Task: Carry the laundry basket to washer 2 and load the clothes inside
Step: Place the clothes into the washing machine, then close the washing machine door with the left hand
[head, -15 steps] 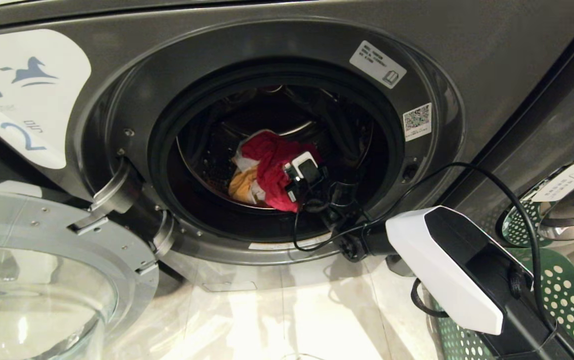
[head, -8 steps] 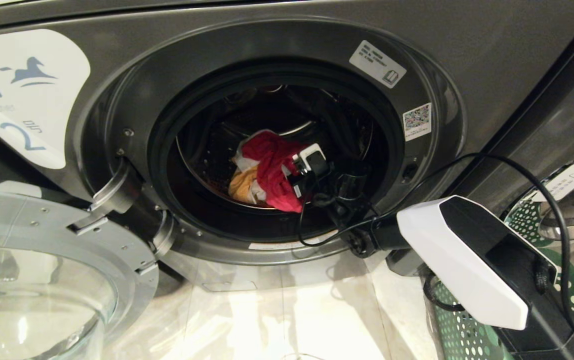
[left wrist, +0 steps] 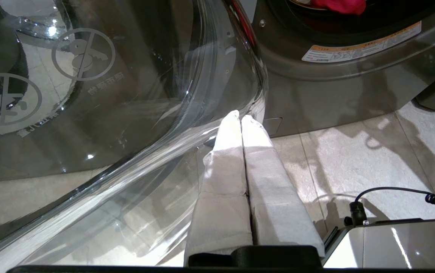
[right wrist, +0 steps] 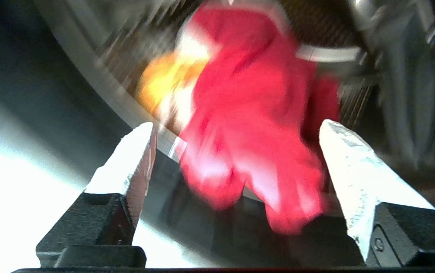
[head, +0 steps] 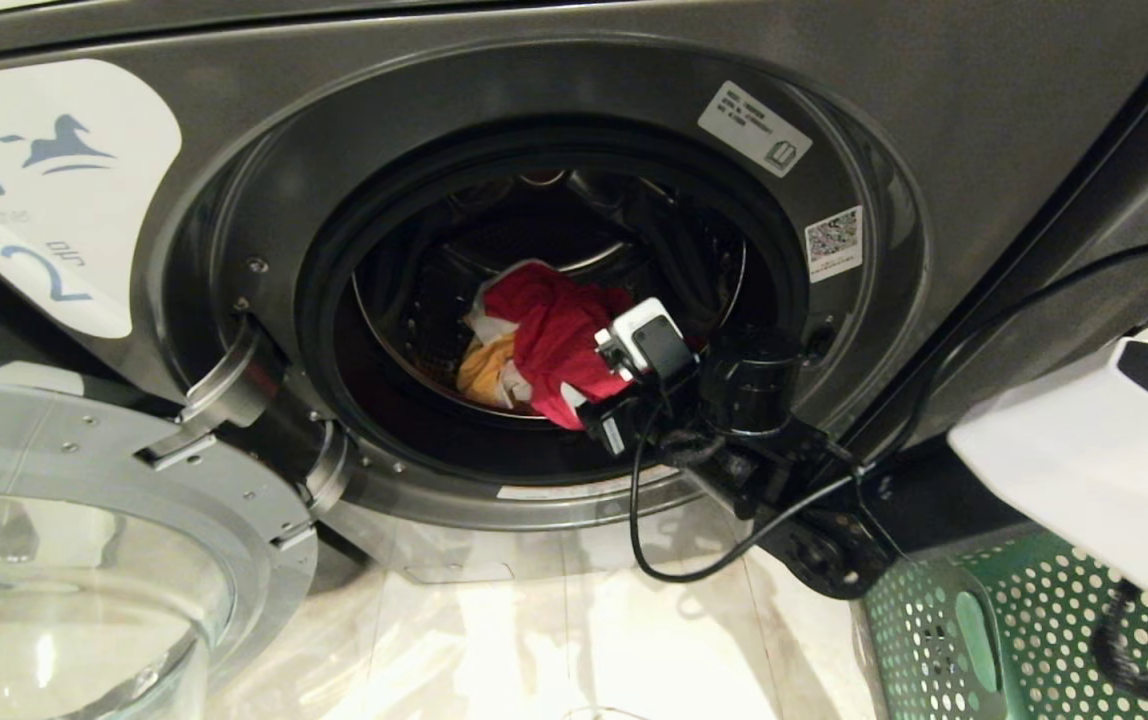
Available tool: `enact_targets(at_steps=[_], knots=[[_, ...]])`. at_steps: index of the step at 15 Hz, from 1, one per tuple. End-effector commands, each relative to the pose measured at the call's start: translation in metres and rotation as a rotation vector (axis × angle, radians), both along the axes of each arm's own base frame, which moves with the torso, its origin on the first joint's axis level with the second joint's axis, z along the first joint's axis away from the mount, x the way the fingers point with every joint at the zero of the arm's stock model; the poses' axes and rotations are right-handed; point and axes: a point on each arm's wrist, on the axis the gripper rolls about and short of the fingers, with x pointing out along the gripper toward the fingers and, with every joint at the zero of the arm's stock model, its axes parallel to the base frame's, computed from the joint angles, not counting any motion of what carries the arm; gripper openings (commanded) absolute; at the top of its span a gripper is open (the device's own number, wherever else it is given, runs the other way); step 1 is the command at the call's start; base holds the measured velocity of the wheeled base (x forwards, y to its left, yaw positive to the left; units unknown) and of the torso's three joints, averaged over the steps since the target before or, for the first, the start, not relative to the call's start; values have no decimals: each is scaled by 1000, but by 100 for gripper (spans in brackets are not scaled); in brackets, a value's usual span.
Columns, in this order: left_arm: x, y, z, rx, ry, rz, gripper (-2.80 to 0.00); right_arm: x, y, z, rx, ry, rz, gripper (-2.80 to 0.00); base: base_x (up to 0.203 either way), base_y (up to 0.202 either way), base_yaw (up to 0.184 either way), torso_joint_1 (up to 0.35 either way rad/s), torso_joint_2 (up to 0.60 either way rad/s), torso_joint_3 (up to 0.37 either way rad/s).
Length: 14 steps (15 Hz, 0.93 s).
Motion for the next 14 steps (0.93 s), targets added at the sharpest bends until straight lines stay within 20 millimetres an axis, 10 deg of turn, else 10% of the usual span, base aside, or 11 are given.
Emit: enact_targets(at_steps=[1,5,6,14], knots=[[0,0,0,2,2,0,-280,-44,-18,27,5,-8,33,0,0,0,0,0,0,0],[0,0,0,0,2,0,-280,-120,-54,46,-31,35,63,0,0,0,0,0,0,0],[0,0,0,0,2,0,-280,-137,-69,52,-37,50,60,-280,0,0,0,0,0,0],[0,0,0,2,2,0,-280,-256,-207,48,-144,373,-76,-280,0,0,0,0,0,0]])
